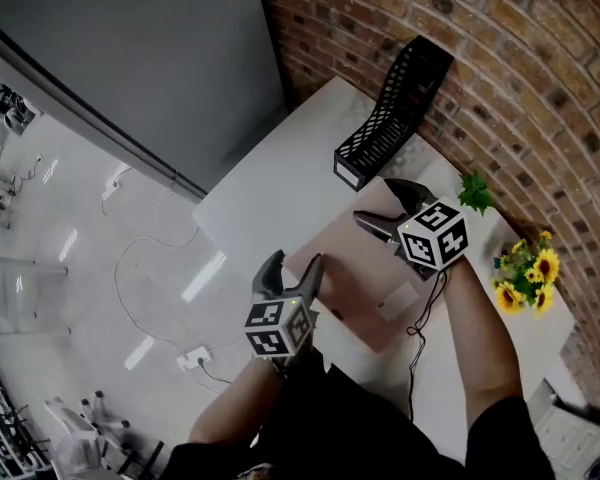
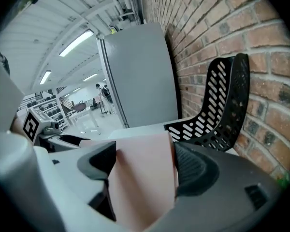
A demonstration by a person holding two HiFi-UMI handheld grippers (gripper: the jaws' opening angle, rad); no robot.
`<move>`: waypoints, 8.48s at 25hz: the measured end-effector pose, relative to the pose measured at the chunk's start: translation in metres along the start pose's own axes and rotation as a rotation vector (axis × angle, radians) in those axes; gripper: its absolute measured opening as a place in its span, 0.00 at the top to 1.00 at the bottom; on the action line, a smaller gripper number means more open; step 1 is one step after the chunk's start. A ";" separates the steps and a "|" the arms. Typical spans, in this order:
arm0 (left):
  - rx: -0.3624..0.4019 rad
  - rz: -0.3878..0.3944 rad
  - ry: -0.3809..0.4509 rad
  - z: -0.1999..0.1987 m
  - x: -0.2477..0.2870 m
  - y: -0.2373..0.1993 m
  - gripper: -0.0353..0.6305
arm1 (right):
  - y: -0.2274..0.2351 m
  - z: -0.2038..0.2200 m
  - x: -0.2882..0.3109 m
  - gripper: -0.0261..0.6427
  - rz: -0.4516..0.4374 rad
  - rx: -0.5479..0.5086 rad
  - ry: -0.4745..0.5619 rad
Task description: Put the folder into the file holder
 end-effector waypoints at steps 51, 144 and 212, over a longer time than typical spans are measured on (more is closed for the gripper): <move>0.380 0.201 0.443 -0.055 -0.134 0.119 0.48 | -0.059 0.018 -0.203 0.39 -0.027 0.131 0.453; 0.437 0.382 0.574 -0.325 0.028 0.061 0.66 | -0.035 -0.053 -0.152 0.96 0.573 0.245 0.649; 0.562 0.333 0.445 -0.253 0.178 0.091 0.63 | -0.018 -0.032 -0.155 0.96 0.671 0.328 0.652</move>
Point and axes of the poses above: the fingertips, and each gripper's own axes: x forward along the fingers, y to its right, z out of its underside, the point moved 8 cm from there along -x, backward along the fingers, and after that the axes turned 6 degrees about x, right-handed, at the moved point
